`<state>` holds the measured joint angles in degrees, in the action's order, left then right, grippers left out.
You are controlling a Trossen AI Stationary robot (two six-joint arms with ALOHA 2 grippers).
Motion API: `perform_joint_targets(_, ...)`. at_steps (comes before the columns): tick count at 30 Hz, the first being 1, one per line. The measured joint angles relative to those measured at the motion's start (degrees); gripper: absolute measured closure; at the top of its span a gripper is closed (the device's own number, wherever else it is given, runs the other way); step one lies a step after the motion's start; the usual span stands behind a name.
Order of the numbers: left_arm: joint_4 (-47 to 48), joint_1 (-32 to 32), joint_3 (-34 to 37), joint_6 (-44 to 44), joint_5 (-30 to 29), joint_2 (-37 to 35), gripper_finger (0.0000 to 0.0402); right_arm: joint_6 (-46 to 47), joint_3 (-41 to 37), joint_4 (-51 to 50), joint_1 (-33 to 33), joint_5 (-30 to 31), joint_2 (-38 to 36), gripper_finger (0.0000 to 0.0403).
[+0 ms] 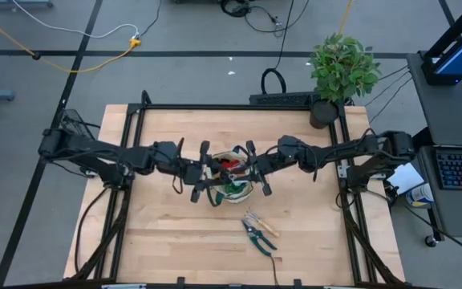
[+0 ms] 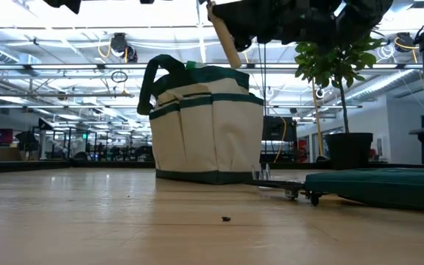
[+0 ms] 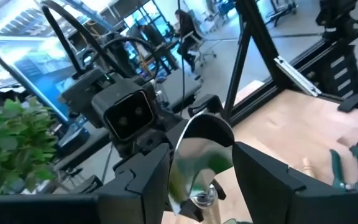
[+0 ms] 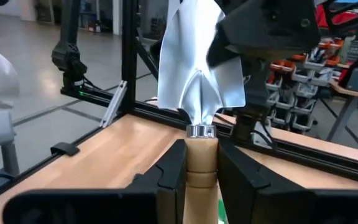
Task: Pick & Place Garden tools in Gardening bag
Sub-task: Put the brown trowel into the white gardening bag
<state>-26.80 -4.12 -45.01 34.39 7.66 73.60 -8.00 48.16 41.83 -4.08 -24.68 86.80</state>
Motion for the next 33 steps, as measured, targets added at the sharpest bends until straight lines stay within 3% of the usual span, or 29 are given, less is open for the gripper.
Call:
perform_joint_targets(8, -0.2, 0.5, 0.0, -0.1, 2.2, 0.2, 0.0233, 0.0, 0.0, -0.1, 0.0, 0.2, 0.0, 0.0341)
perform_joint_targets(21, 0.7, 0.5, 0.0, 4.1, 3.2, 0.1, 0.0393, 4.4, -0.1, -0.1, 0.0, -2.6, 0.0, 0.0337)
perform_joint_targets(27, 1.4, 1.1, 0.0, 4.0, 3.1, 0.1, 0.0386, 4.1, -0.1, -0.3, 0.0, -2.1, 0.0, 0.0329)
perform_joint_targets(33, 3.1, 1.2, 0.0, 3.5, 2.5, 0.1, 0.0393, 3.8, -0.1, -0.3, -0.2, -1.6, 0.1, 0.0286)
